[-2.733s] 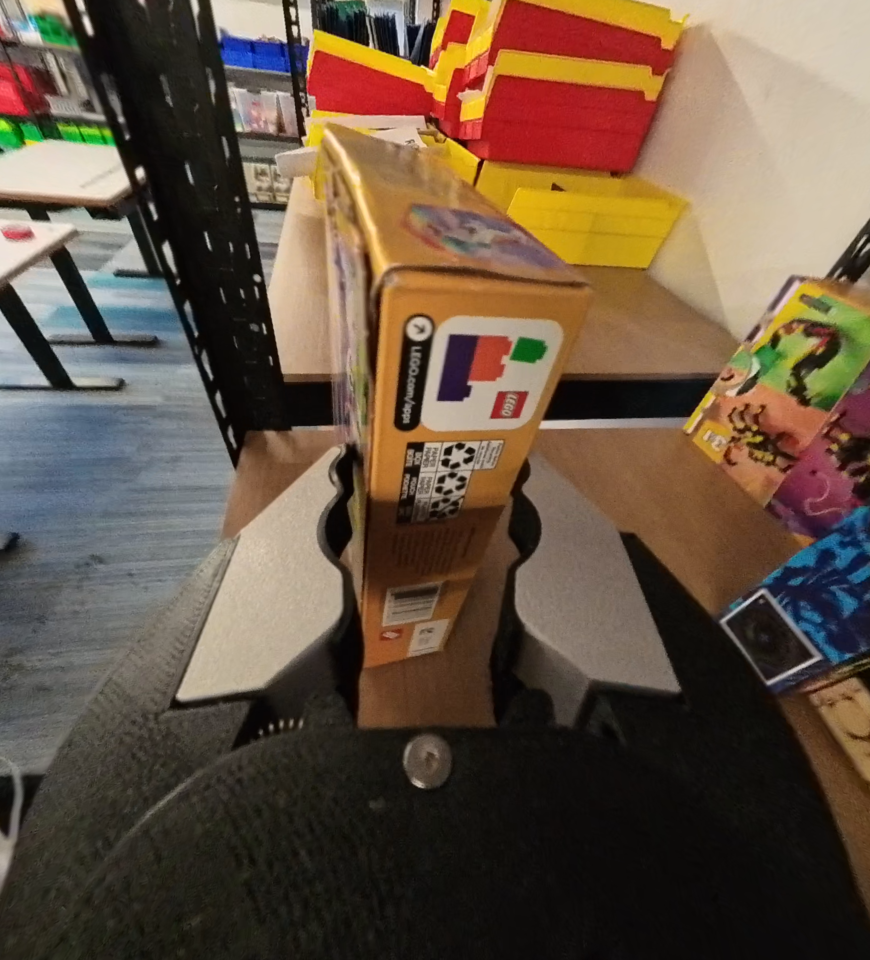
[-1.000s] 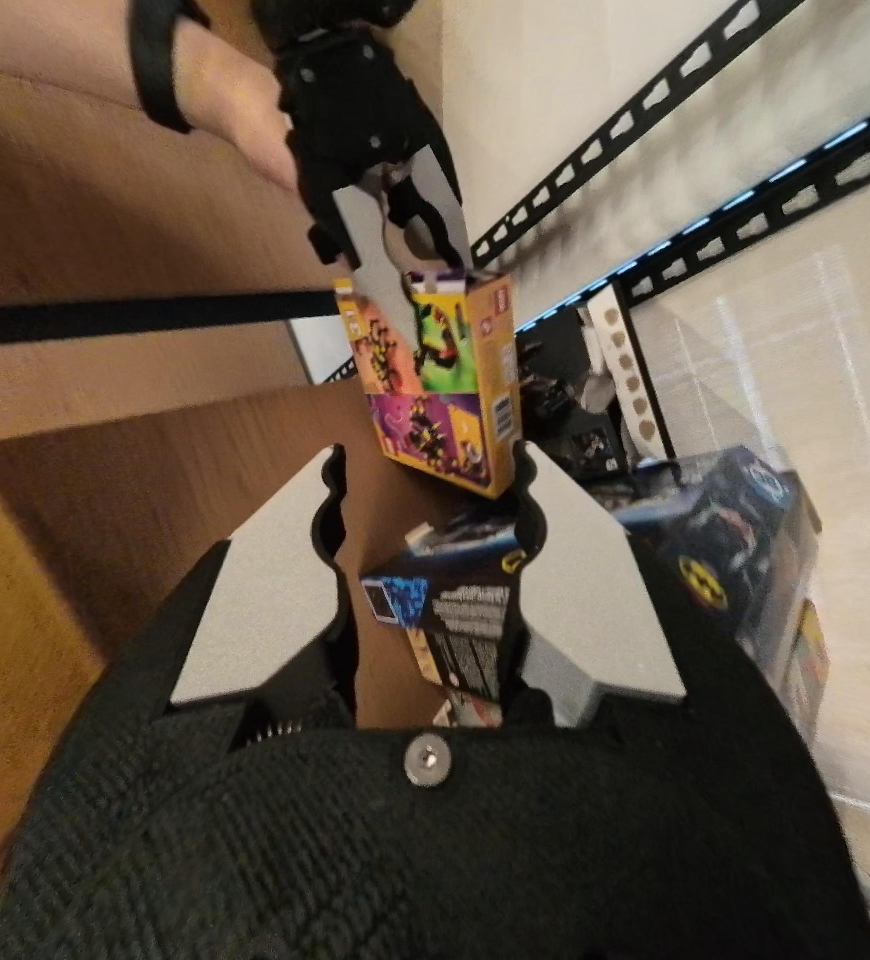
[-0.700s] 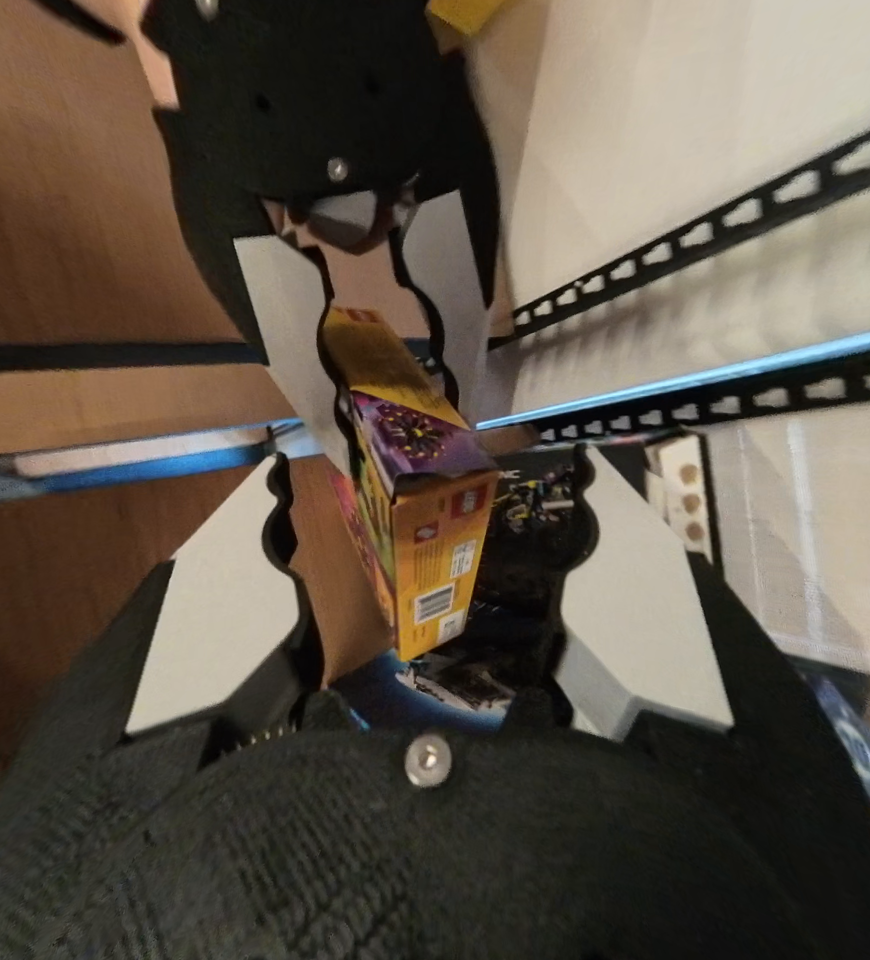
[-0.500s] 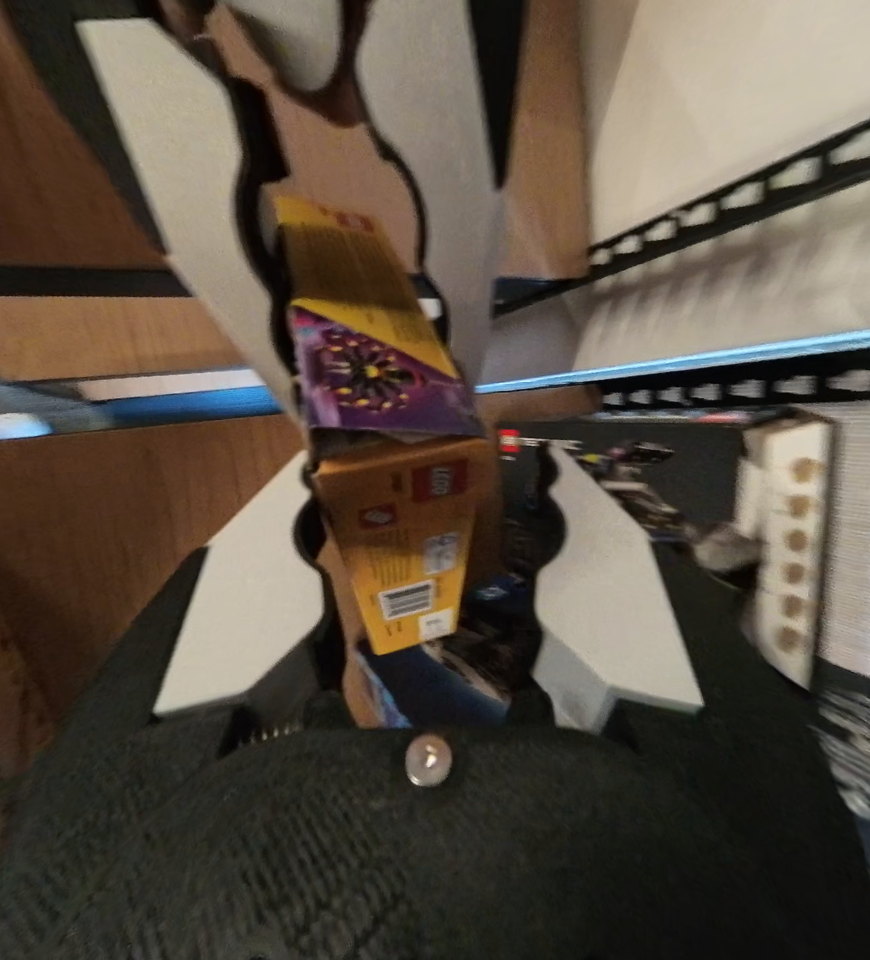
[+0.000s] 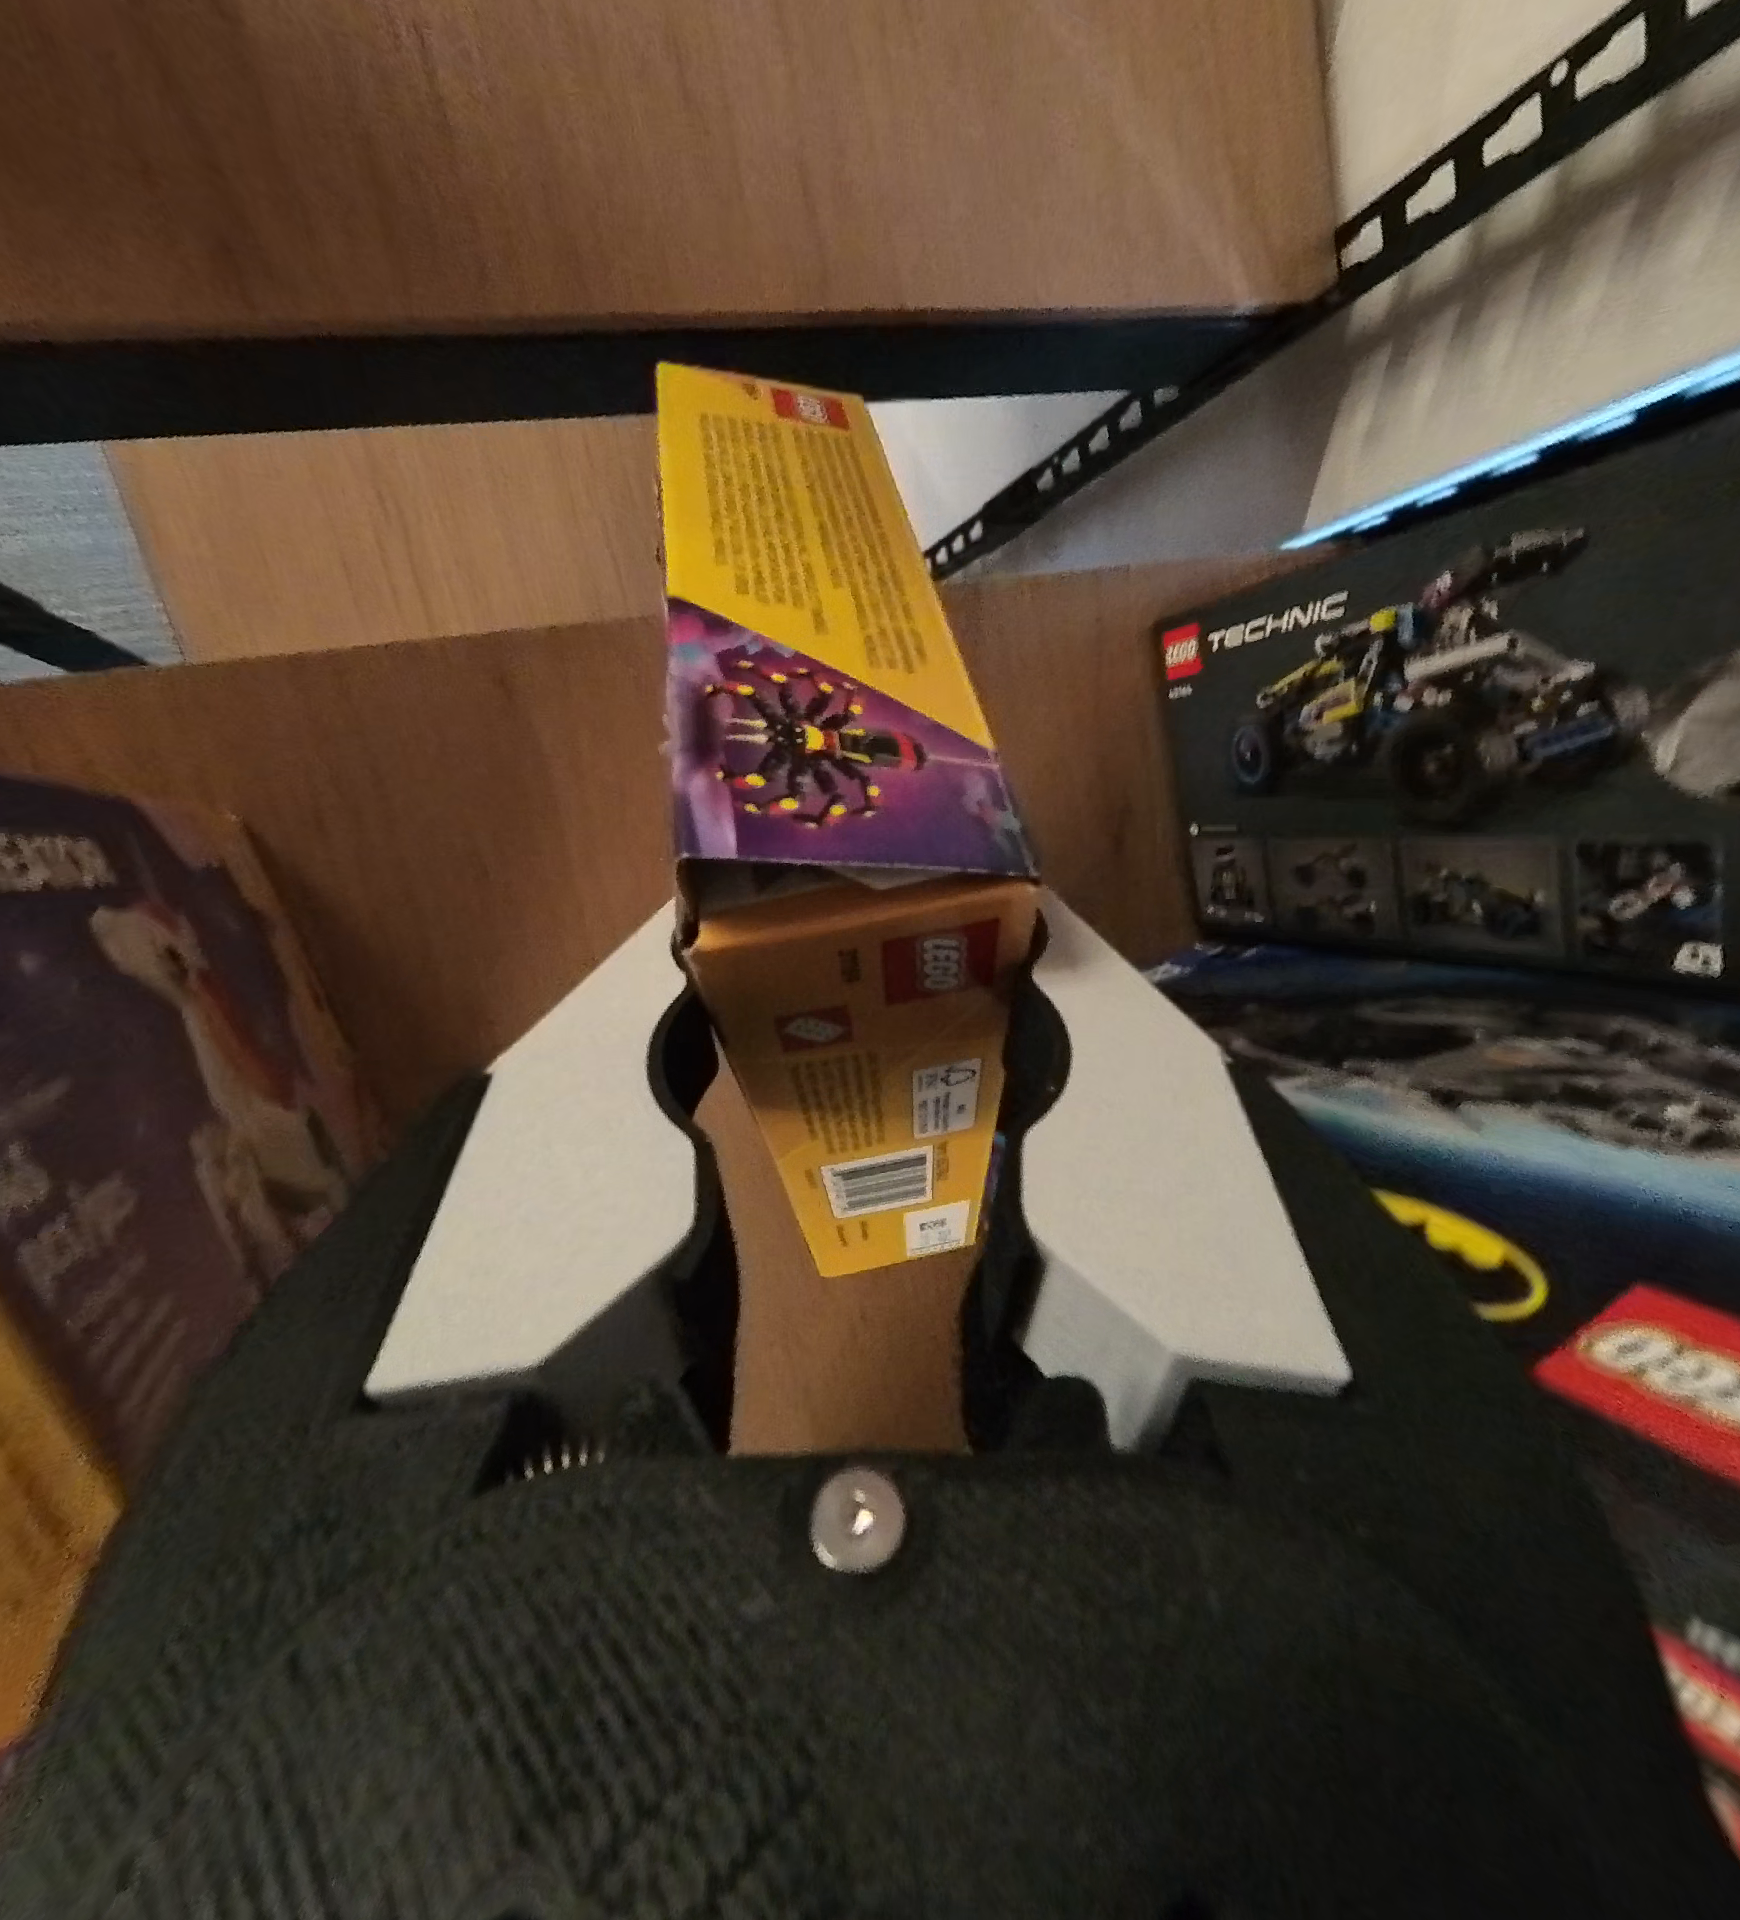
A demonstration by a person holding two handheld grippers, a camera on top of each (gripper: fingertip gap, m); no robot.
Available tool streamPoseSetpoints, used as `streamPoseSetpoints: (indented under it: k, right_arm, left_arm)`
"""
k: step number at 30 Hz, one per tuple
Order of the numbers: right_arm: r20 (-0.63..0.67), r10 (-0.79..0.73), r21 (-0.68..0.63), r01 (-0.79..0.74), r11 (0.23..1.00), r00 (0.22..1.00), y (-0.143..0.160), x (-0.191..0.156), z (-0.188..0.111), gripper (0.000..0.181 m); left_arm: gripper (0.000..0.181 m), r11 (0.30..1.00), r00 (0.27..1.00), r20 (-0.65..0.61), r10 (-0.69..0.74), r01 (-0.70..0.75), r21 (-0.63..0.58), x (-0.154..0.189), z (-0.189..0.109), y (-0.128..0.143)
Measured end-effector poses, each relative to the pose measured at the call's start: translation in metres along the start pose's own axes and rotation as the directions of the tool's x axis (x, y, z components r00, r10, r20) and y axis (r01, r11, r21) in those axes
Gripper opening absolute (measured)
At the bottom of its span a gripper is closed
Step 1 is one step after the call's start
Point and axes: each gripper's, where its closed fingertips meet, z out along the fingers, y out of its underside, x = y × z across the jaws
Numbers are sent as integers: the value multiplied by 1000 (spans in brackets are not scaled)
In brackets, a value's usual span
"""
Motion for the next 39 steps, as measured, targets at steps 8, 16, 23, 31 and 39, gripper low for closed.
streamPoseSetpoints:
  k: [8,16,23,31,39]
  right_arm:
    - [-22,80,114,-77,990,997,49,-15,-31,54]
    - [6,134,206,-132,970,991,94,-13,-50,54]
    - [21,293,287,-287,914,956,171,-18,-79,54]
    - [246,350,396,-424,815,904,234,-67,-119,54]
    - [376,135,513,-327,794,917,232,-97,-115,57]
  left_arm:
    - [70,984,997,64,-41,52,-173,34,-59,25]
    - [68,963,916,372,-149,220,-158,70,-133,29]
    - [63,943,709,659,-252,332,4,161,-192,9]
    - [59,946,531,827,-188,323,8,297,-154,-17]
    - [60,978,769,638,-32,157,-139,330,41,-73]
